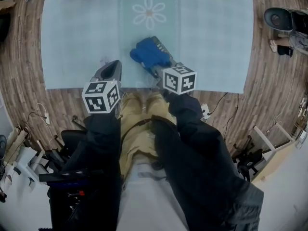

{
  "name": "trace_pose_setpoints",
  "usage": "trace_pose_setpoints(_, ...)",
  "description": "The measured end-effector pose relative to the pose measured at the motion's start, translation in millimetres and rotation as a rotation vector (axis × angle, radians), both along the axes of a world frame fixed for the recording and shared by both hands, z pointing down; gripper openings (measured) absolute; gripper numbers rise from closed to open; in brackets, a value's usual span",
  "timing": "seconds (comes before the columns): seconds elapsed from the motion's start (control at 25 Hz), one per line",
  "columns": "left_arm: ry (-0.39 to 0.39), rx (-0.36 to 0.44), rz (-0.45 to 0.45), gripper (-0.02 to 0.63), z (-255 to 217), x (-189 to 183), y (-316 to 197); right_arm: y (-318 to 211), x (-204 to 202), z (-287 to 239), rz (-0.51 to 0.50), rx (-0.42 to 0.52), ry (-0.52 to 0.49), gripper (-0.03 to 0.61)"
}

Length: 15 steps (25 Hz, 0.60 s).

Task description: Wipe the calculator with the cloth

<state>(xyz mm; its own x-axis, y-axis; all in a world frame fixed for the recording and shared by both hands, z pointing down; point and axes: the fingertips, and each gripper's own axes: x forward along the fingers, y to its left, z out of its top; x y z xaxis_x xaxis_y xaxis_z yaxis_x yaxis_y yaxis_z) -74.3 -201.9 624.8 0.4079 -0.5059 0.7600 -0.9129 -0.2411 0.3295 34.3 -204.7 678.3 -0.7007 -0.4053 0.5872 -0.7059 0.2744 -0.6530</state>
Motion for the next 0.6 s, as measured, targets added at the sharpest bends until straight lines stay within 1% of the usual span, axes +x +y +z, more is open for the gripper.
trace_pose_setpoints(0.12, 0.003, -0.008, 0.009, 0.000, 2, 3, 3, -3, 24, 7, 0.028, 0.002, 0.090, 0.066)
trace_pose_setpoints(0.2, 0.006, -0.008, 0.015, 0.000, 2, 6, 3, -5, 41, 9, 0.056, 0.002, 0.126, 0.066)
trace_pose_setpoints(0.4, 0.009, -0.005, 0.030, 0.000, 1, 12, 1, -11, 81, 9, 0.139, 0.006, 0.173, 0.067)
trace_pose_setpoints(0.6, 0.011, -0.002, 0.029, 0.000, 1, 12, 0, -13, 107, 6, 0.199, 0.015, 0.198, 0.067)
